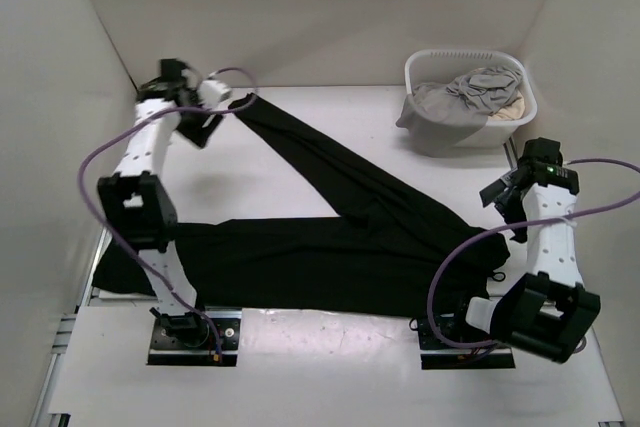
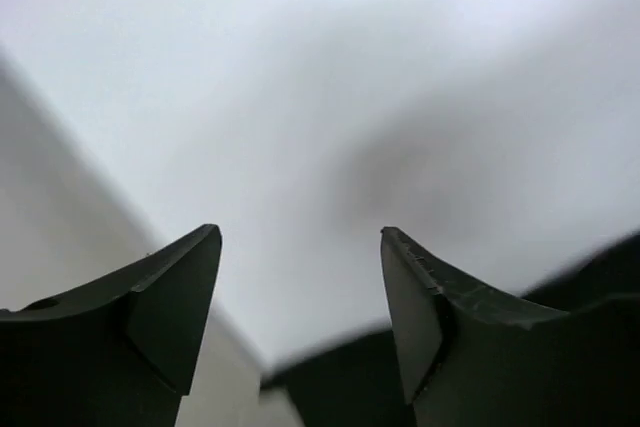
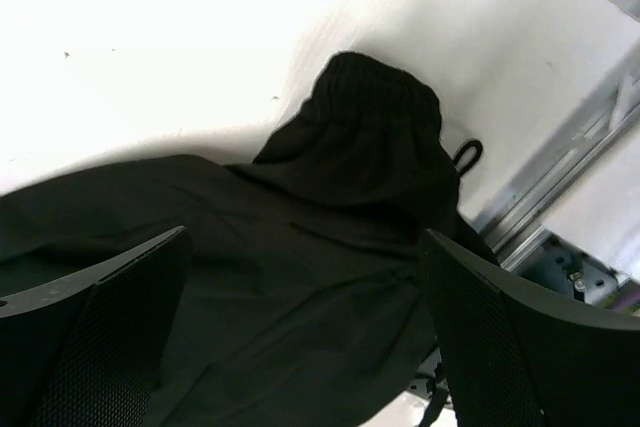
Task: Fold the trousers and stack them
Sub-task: Flatten the trousers out
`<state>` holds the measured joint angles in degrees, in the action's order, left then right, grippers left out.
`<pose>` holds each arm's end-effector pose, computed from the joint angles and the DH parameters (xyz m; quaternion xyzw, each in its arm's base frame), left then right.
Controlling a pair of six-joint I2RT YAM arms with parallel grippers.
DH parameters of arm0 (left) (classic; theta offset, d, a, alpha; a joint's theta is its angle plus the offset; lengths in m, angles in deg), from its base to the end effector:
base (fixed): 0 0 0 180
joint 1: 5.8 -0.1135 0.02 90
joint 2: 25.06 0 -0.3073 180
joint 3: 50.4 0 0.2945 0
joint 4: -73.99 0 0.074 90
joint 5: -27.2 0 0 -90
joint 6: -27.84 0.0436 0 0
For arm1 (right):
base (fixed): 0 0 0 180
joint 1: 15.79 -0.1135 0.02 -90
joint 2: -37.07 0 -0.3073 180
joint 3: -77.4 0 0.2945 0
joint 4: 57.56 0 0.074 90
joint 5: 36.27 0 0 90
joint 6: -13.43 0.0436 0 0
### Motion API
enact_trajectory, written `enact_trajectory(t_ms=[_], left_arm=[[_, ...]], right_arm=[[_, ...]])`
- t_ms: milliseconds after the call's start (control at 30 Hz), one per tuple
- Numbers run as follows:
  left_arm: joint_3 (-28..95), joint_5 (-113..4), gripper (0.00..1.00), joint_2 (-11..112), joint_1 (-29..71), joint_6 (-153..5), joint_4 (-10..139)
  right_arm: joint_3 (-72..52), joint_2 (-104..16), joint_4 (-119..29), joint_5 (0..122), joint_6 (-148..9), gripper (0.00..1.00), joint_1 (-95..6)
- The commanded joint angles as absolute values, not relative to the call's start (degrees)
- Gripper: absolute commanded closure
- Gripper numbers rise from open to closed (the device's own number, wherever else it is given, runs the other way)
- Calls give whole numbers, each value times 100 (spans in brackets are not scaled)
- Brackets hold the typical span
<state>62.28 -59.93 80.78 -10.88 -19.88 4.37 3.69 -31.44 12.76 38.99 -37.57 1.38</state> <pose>0.4485 0.0377 0.3397 0.3155 0.9190 0.0722 0.2252 0.2352 -0.0843 0.3207 0.4803 0.8414 -0.0825 0.2335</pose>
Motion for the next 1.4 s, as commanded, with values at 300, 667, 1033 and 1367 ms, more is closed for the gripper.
enact_trajectory(t_ms=[300, 667, 1033, 1367], left_arm=[[8581, -5260, 20, 11168, 1282, -3210, 1522], [6255, -6676, 34, 10803, 1275, -3439, 1908], [3914, -5923, 31, 8683, 1037, -3386, 1304], [5459, -6012, 22, 8101, 108, -3447, 467]], right_arm=[[675, -3782, 473, 4319, -3931, 1, -111], [843, -3992, 253, 4442, -3816, 1, -111], [-79, -4827, 779, 4363, -4484, 1, -366], [34, -4836, 1185, 4354, -4380, 3, -436]])
